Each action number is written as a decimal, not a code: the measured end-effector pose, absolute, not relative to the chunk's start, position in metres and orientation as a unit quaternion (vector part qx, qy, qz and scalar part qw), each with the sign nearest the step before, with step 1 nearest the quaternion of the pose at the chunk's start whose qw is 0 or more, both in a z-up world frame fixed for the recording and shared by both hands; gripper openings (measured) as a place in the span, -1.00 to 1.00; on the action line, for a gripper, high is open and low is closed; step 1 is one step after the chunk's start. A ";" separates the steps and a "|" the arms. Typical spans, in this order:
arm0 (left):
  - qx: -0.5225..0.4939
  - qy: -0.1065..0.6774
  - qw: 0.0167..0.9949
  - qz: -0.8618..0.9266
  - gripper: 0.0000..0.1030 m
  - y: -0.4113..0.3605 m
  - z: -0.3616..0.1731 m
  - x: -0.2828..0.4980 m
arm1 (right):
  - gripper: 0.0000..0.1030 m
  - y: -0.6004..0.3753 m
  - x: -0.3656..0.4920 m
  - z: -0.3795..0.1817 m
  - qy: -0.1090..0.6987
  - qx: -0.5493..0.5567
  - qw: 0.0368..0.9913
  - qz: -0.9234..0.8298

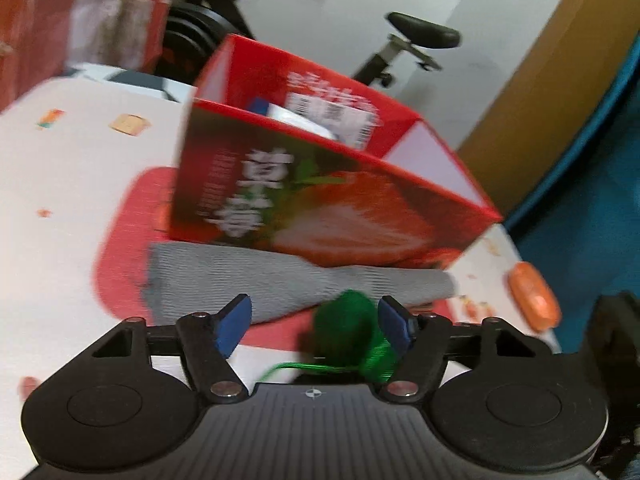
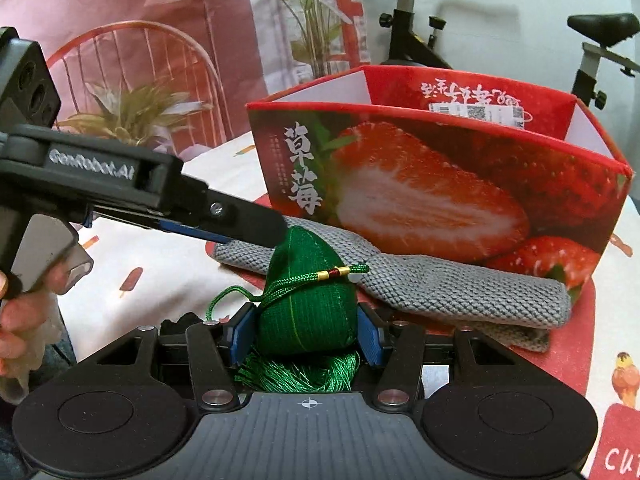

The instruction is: Organize soft objects

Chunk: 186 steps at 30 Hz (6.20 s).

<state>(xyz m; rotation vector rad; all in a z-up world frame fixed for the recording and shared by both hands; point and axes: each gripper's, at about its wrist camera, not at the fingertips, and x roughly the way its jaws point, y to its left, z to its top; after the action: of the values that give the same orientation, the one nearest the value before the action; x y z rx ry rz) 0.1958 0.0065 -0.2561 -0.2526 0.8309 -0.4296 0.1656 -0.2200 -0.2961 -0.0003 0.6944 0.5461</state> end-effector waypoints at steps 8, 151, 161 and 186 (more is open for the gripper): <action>-0.146 0.441 0.846 -0.263 -0.12 -0.022 -0.273 0.203 | 0.00 -0.226 0.166 -0.298 0.342 0.009 0.902 0.264; -0.100 0.462 0.858 -0.200 0.47 0.048 -0.284 0.180 | 0.42 -0.256 0.151 -0.310 0.369 0.048 0.913 0.167; -0.060 0.448 0.878 -0.158 0.90 0.035 -0.294 0.181 | 0.59 -0.255 0.155 -0.324 0.385 0.044 0.911 0.138; -0.061 0.426 0.891 -0.149 1.00 0.034 -0.302 0.184 | 0.99 -0.247 0.159 -0.329 0.390 0.042 0.912 0.118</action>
<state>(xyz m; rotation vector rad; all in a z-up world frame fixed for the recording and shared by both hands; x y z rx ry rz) 0.1840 0.0338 -0.3019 -0.1274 0.8835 -0.3087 0.1592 -0.2471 -0.3290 0.0875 0.8029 0.2431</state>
